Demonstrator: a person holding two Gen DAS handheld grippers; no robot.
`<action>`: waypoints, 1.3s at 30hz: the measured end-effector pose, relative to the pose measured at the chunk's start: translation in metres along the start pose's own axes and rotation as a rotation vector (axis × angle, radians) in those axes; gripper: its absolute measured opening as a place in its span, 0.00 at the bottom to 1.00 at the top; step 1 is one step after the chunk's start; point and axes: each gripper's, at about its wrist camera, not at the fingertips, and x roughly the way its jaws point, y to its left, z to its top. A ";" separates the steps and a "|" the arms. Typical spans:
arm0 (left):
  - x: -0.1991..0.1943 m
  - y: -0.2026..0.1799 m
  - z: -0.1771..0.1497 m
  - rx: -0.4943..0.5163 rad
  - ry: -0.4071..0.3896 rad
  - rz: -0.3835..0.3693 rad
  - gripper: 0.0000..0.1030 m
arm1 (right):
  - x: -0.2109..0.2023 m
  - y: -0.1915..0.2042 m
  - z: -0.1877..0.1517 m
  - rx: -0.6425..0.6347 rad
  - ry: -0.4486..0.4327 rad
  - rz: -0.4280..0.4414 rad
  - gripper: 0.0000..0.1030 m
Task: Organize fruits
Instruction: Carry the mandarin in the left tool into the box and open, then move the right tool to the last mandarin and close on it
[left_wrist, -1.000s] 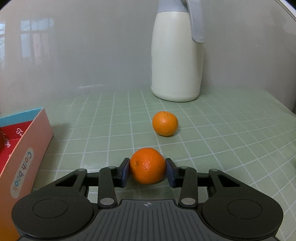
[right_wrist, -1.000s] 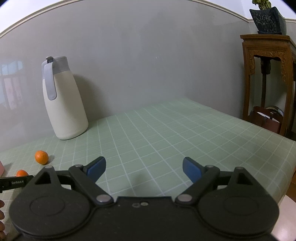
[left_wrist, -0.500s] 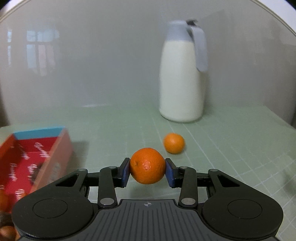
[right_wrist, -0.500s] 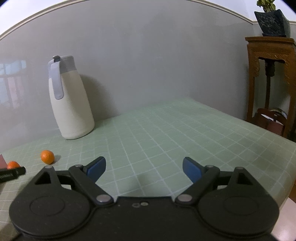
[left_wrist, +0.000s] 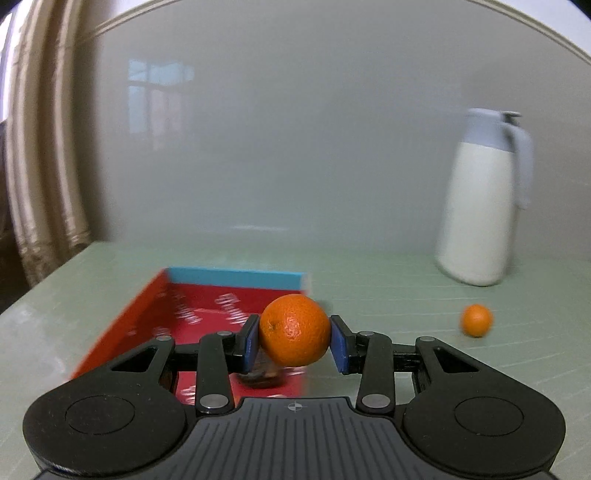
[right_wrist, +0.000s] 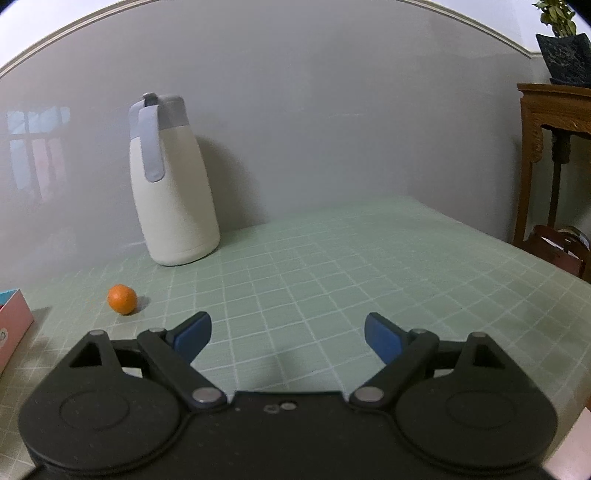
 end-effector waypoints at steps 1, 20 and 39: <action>0.002 0.007 -0.002 -0.009 0.006 0.014 0.38 | 0.000 0.003 0.000 -0.004 0.001 0.003 0.87; 0.029 0.071 -0.026 -0.086 0.109 0.138 0.39 | -0.004 0.058 0.002 -0.080 0.004 0.078 0.87; 0.010 0.091 -0.024 -0.138 0.067 0.134 0.80 | -0.004 0.112 0.001 -0.155 0.007 0.147 0.87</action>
